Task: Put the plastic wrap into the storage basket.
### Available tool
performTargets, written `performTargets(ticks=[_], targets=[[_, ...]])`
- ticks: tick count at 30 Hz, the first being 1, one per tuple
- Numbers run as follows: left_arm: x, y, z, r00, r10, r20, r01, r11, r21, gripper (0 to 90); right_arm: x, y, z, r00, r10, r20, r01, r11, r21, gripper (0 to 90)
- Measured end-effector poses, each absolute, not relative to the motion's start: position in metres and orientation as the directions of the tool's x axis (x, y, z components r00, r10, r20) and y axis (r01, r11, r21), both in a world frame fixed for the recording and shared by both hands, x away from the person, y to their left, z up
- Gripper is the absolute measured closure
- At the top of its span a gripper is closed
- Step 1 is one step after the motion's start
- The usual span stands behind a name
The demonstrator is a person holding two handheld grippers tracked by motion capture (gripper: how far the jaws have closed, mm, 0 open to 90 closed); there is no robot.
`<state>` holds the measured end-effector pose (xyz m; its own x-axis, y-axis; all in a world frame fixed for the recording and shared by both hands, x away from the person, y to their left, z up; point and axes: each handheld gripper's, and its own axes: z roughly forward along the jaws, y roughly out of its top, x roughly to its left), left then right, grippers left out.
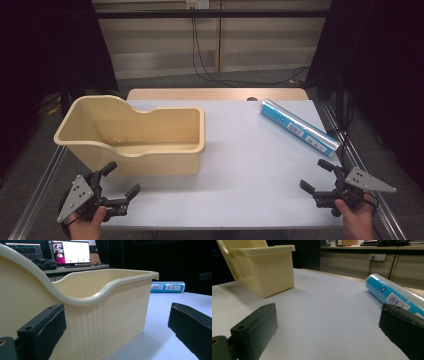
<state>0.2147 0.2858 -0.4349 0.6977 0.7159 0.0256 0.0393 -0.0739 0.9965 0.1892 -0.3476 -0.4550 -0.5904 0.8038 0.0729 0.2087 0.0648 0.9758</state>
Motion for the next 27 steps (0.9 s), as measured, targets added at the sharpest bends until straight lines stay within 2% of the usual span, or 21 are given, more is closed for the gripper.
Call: performTargets(ticks=[18,27], targets=[[0.215,0.279,-0.436,0.730,0.683,0.030,0.050,-0.096,0.994,1.5,0.193,-0.348,-0.456,-0.584,0.809,0.067,0.222,0.080,0.972,1.4],[0.214,0.275,-0.437,0.736,0.676,0.034,0.054,-0.108,0.993,1.5,0.204,-0.349,-0.449,-0.546,0.836,0.049,0.254,0.109,0.961,1.4]])
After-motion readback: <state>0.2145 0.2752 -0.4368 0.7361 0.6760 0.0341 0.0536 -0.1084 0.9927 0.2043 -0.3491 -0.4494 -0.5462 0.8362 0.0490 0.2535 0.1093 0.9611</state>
